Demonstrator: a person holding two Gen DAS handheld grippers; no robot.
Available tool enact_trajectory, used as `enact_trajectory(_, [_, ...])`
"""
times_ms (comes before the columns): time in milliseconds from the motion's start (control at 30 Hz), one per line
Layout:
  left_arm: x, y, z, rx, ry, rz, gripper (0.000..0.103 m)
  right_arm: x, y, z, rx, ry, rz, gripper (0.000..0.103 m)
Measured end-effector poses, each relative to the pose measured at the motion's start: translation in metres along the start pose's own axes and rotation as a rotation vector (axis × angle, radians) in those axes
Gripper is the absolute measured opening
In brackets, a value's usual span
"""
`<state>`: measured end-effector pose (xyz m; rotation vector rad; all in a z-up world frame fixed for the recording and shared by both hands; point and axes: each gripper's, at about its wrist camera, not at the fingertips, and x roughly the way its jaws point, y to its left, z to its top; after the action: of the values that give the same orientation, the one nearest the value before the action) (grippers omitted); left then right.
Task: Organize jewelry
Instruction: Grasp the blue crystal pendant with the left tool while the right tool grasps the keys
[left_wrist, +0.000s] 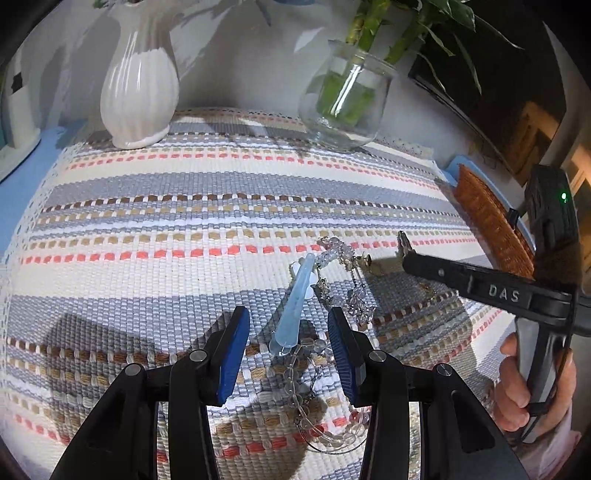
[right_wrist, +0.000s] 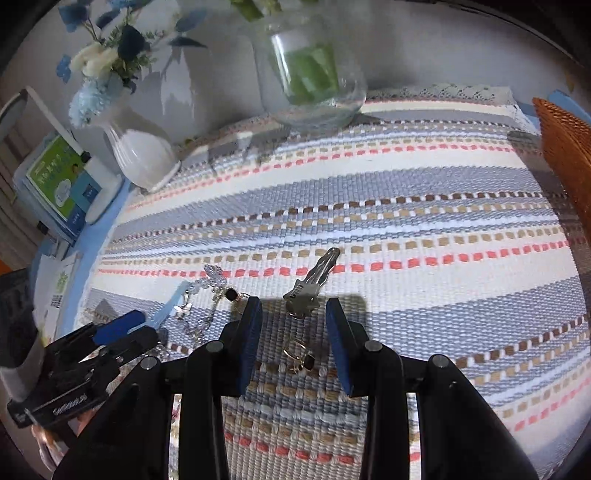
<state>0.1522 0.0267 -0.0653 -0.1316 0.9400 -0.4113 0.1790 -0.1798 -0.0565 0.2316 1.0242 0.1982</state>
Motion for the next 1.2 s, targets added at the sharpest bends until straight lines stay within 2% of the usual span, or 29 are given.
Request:
enact_trajectory(133, [0.000, -0.002, 0.000, 0.009, -0.007, 0.026, 0.045, 0.006, 0.004, 0.002, -0.010, -0.017, -0.046, 0.038])
enact_trajectory(200, [-0.002, 0.001, 0.000, -0.003, -0.023, 0.064, 0.045, 0.009, 0.009, 0.003, -0.018, -0.032, -0.078, 0.038])
enact_trajectory(400, [-0.003, 0.006, 0.001, -0.009, -0.017, 0.034, 0.045, 0.016, 0.026, 0.001, -0.071, -0.072, -0.175, 0.038])
enact_trajectory(467, [-0.003, 0.003, 0.000, 0.007, -0.010, 0.022, 0.045, 0.016, 0.026, 0.000, -0.077, -0.077, -0.193, 0.036])
enact_trajectory(567, [-0.001, -0.005, -0.001, 0.040, -0.013, 0.081, 0.044, 0.015, 0.026, 0.000, -0.082, -0.082, -0.220, 0.029])
enact_trajectory(600, [0.001, -0.007, -0.001, 0.042, -0.016, 0.112, 0.037, 0.015, 0.026, 0.000, -0.084, -0.084, -0.234, 0.025])
enact_trajectory(667, [0.003, -0.011, -0.001, 0.064, -0.022, 0.179, 0.026, 0.016, 0.026, 0.001, -0.087, -0.085, -0.240, 0.025])
enact_trajectory(767, [0.003, -0.014, -0.001, 0.080, -0.026, 0.204, 0.014, 0.016, 0.027, 0.001, -0.091, -0.088, -0.247, 0.025])
enact_trajectory(833, [0.003, -0.011, -0.001, 0.064, -0.027, 0.188, 0.013, 0.015, 0.026, 0.002, -0.089, -0.090, -0.248, 0.025])
enact_trajectory(1033, [-0.004, 0.006, 0.002, -0.027, -0.045, 0.074, 0.013, 0.010, 0.021, 0.004, -0.064, -0.096, -0.222, 0.025])
enact_trajectory(1200, [-0.009, 0.009, 0.002, -0.046, -0.073, 0.032, 0.013, -0.001, 0.010, 0.004, -0.021, -0.133, -0.138, 0.025])
